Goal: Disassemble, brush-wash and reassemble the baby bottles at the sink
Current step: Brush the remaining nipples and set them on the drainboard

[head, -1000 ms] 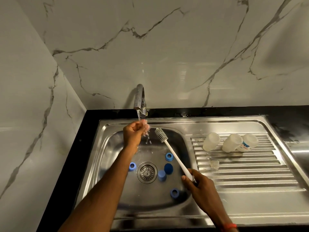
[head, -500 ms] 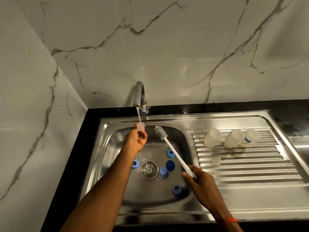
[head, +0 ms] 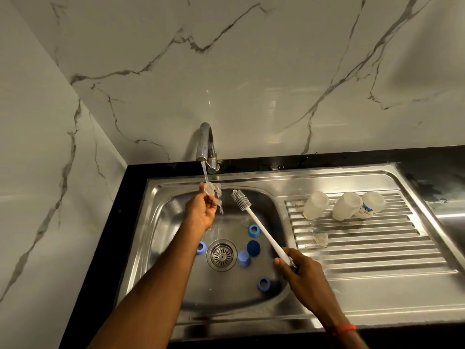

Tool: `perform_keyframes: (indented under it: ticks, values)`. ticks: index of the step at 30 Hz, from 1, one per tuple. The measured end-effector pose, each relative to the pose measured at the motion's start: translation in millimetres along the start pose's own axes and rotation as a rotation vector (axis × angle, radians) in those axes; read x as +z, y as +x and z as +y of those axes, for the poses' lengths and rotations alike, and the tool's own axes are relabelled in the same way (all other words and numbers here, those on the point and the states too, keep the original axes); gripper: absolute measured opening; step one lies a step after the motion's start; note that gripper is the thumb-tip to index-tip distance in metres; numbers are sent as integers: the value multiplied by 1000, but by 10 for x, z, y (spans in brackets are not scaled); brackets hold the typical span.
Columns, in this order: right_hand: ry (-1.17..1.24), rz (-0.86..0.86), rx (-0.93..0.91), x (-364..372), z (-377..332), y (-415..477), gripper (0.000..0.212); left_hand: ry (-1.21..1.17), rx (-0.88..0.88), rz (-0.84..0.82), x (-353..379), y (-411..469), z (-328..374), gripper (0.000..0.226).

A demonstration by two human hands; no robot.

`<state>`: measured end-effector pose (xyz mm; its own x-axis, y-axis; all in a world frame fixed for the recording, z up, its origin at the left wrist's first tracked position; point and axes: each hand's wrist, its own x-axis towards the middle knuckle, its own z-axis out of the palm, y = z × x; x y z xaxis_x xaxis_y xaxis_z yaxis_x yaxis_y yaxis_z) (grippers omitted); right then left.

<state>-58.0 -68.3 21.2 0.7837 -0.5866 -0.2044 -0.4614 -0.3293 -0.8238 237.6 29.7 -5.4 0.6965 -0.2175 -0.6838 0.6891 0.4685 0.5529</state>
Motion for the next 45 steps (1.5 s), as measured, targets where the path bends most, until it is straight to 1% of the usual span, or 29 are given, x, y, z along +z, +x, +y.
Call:
perform_keyframes:
  ticks: [2,6,8,11,12,15,17,20,22,24,29,31,35,37,42,45]
  values:
    - [-28,12,-14,-1,16,-2,16,229,127,0,-82,7,-36,15]
    - [-63,31,-26,-6,34,-4,11,980,625,-39,-293,-13,-147,13]
    - [-77,37,-41,-4,24,-6,13,1222,803,-125,-342,-114,-154,18]
    - [-82,52,-48,-10,33,-48,21,1456,967,-310,-352,-235,-180,17]
    - [-84,57,-49,-15,34,-64,23,1511,989,-347,-358,-242,-184,16]
    - [-102,87,-66,-47,23,-108,24,1679,972,-408,-343,-274,-199,14]
    - [-96,111,-73,-84,22,-145,24,1668,964,-398,-291,-316,-232,15]
    - [-76,137,-57,-128,38,-202,27,1533,945,-404,-188,-374,-284,17]
    - [-65,159,-48,-163,51,-239,30,1470,917,-465,-83,-425,-344,21]
    - [-63,175,-42,-207,58,-269,29,1420,902,-508,66,-540,-456,22]
    - [11,272,-28,-328,114,-367,25,1343,796,-650,414,-893,-852,16]
    - [53,307,-14,-379,170,-411,25,1354,789,-690,514,-941,-1016,16]
    - [107,397,3,-508,285,-524,22,1436,837,-786,713,-1023,-1329,10]
    - [143,458,18,-588,340,-601,20,1448,850,-827,821,-1098,-1484,11]
    - [221,546,55,-740,497,-781,25,1492,948,-962,1072,-1192,-1833,12]
    - [246,573,77,-817,602,-873,16,1513,895,-1039,1137,-1086,-2057,20]
